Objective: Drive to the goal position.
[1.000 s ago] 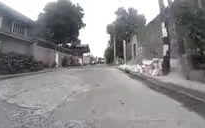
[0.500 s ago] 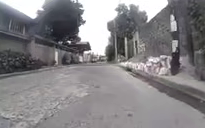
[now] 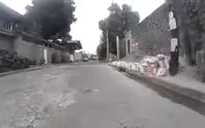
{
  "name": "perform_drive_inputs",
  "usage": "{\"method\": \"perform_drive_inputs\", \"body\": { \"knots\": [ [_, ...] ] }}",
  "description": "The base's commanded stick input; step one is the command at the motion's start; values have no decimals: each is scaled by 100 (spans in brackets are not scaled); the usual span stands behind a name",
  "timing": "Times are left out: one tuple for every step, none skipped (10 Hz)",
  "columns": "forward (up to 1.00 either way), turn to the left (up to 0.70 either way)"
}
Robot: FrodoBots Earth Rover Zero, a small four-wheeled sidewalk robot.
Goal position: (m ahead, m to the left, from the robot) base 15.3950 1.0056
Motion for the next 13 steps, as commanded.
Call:
{"method": "perform_drive_inputs", "body": {
  "knots": [
    [85, 0],
    [85, 0],
    [85, 0],
    [85, 0],
    [85, 0],
    [85, 0],
    [85, 0],
    [85, 0],
    [85, 0],
    [85, 0],
    [85, 0],
    [85, 0],
    [85, 0]
  ]
}}
